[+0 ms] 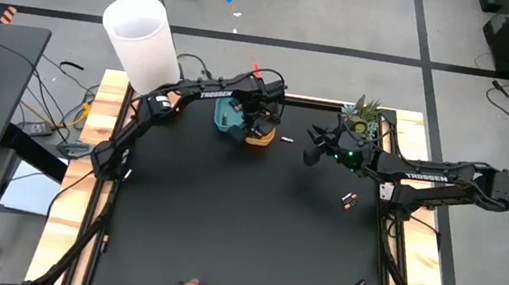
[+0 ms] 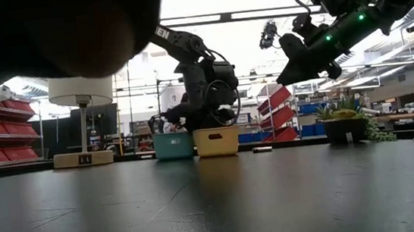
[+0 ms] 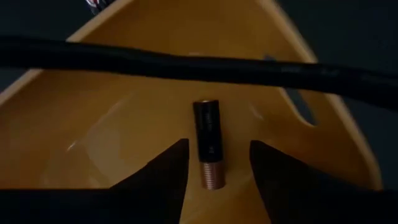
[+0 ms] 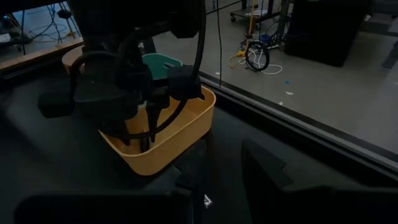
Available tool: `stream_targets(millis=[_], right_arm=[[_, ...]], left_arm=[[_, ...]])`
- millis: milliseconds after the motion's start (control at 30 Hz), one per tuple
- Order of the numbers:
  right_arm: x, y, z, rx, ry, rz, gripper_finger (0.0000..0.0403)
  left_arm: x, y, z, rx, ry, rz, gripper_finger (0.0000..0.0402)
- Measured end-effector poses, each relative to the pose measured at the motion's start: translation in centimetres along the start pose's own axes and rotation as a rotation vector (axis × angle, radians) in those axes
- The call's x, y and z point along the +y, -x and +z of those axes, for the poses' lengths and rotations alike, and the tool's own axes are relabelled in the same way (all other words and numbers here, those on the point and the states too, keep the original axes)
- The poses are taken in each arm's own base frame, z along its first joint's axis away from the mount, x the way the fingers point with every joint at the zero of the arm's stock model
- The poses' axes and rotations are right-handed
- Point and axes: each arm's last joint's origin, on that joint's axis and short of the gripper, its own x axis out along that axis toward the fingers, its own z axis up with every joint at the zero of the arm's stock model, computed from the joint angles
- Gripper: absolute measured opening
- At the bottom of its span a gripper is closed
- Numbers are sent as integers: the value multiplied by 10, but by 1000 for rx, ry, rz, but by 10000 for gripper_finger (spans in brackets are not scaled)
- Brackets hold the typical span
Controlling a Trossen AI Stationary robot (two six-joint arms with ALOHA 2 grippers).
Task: Sort batteries
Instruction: Put the gold black battery into the blue bin
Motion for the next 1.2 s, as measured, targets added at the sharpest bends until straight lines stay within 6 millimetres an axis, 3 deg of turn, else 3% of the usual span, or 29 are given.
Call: stream_targets(millis=[333, 1000, 1200], right_arm=[[0, 0, 1, -9, -3, 2, 87], [0, 0, 1, -12, -12, 3, 87], [0, 0, 1, -12, -11, 3, 87]], left_arm=[[5, 0, 4, 43, 95, 92, 179], [15, -1, 7, 45, 167, 210, 35], [15, -1, 7, 52, 171, 215, 7]])
